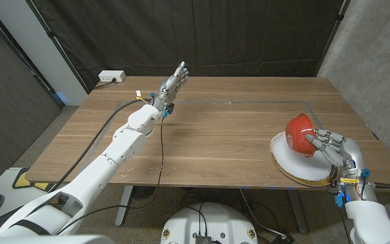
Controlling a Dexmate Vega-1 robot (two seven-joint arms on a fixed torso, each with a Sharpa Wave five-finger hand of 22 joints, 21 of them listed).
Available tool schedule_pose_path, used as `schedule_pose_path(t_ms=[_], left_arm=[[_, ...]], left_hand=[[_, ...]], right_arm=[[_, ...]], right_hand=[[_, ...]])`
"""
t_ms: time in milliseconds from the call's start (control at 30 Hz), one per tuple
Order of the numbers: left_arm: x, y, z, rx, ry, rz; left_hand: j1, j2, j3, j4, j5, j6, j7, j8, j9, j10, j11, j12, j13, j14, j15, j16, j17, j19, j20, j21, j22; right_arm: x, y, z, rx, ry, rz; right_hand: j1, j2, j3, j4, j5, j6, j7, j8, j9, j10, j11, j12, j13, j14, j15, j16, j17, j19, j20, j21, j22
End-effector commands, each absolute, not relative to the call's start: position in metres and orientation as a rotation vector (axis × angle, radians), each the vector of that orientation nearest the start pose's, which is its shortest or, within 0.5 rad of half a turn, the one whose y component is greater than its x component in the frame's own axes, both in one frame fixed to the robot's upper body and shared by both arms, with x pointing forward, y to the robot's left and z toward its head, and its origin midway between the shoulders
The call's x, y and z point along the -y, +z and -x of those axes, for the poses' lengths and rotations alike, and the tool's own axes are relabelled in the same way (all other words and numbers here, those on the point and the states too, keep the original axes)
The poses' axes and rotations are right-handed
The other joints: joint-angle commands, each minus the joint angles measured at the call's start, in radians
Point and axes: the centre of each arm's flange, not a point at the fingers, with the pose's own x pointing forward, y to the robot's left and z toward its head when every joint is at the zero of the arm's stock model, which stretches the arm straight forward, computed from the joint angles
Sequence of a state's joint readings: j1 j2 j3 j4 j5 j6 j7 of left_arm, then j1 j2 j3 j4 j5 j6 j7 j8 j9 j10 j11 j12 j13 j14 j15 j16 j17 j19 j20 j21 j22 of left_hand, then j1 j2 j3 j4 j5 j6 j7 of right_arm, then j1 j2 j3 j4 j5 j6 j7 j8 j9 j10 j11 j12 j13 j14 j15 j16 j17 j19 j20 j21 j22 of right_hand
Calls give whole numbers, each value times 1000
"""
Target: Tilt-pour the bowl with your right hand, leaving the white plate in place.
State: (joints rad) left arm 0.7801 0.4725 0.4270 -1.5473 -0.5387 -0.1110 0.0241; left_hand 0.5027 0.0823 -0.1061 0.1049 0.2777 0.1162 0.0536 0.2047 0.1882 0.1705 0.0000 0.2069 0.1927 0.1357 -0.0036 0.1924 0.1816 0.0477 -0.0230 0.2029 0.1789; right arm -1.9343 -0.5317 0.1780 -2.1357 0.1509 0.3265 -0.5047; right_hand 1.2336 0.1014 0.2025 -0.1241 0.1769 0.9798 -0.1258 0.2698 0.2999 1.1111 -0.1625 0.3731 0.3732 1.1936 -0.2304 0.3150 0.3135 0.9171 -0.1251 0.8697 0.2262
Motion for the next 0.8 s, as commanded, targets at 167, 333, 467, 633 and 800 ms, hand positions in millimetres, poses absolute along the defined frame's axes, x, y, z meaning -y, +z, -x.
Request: schedule_pose_path(t_ms=[167,333,467,633,800], left_arm=[[-194,50,-624,667,-356,-56],[-197,53,-620,673,-342,-63],[-201,53,-618,676,-334,-65],[-203,52,-617,666,-327,-69],[-205,52,-616,662,-319,-74]], left_hand=[[6,4,-7,-2,-3,9,-2,-3,3,9,1,-1,4,6,0,0,3,0,5,-1,3],[6,4,-8,-2,-3,9,-2,-3,3,12,1,0,4,6,0,0,3,1,5,0,3],[7,5,-9,-2,-3,11,-2,-2,3,12,1,0,4,8,1,1,3,1,6,0,3],[7,6,-9,-2,-3,13,-1,-2,3,15,1,2,4,10,1,1,3,8,1,2,3],[9,8,-10,-3,-3,17,0,-1,3,20,5,3,4,14,3,2,3,5,0,1,3]], right_arm=[[374,-155,-383,607,-217,2],[376,-157,-385,586,-196,-47],[376,-160,-386,576,-175,-99],[376,-162,-385,572,-182,-113],[377,-162,-384,568,-186,-111]], right_hand=[[37,39,0,-2,8,18,-5,6,5,5,4,0,2,13,1,-3,4,-1,-98,12,-1],[38,38,-1,-2,8,17,-4,4,6,6,4,0,3,15,1,-3,4,0,-98,16,-3],[38,38,-1,-2,7,19,-3,4,6,6,3,-1,3,17,1,-2,5,0,-98,18,-4],[37,39,-2,-1,7,22,-2,4,6,10,3,-2,1,19,3,-3,3,-1,-98,21,-5],[36,38,-2,0,7,22,-3,3,5,13,3,-3,-1,21,3,-4,2,-2,-98,24,-7]])
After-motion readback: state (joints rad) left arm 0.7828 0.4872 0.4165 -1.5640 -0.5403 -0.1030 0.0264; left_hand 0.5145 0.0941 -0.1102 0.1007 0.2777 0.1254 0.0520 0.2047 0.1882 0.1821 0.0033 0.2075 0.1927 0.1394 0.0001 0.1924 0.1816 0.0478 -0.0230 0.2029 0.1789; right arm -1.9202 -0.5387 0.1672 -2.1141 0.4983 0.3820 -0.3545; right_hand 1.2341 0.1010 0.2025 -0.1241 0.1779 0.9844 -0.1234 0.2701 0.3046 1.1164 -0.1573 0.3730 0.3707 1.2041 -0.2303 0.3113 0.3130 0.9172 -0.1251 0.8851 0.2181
